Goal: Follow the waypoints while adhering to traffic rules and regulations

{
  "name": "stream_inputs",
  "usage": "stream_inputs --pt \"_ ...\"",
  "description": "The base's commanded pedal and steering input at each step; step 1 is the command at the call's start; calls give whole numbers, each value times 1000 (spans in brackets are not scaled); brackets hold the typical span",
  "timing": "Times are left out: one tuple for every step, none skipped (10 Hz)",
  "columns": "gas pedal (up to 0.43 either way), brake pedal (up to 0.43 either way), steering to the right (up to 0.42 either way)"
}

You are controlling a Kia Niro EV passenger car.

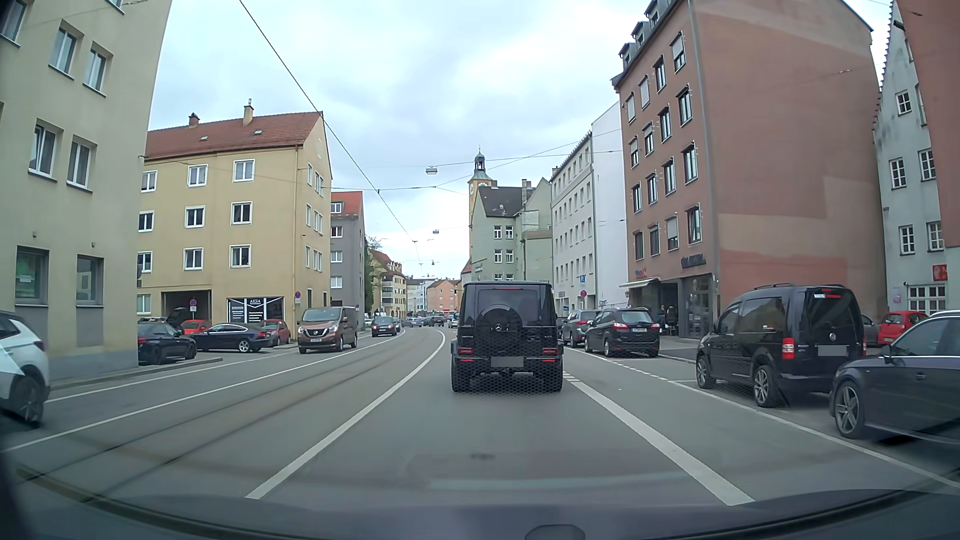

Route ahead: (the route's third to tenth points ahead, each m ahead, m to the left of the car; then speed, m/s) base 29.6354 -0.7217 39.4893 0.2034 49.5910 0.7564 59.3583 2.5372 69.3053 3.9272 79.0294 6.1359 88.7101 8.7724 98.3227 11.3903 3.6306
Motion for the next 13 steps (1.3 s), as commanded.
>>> stream_inputs --pt "287 0 -5" --pt "287 0 -5" --pt "287 0 -5" --pt "287 0 -5" --pt "280 0 -5" --pt "268 0 -5" --pt "248 0 -5" --pt "209 0 -6" --pt "189 0 -8" --pt "177 0 -10" --pt "169 0 -11" --pt "157 0 -11" --pt "150 0 -14"
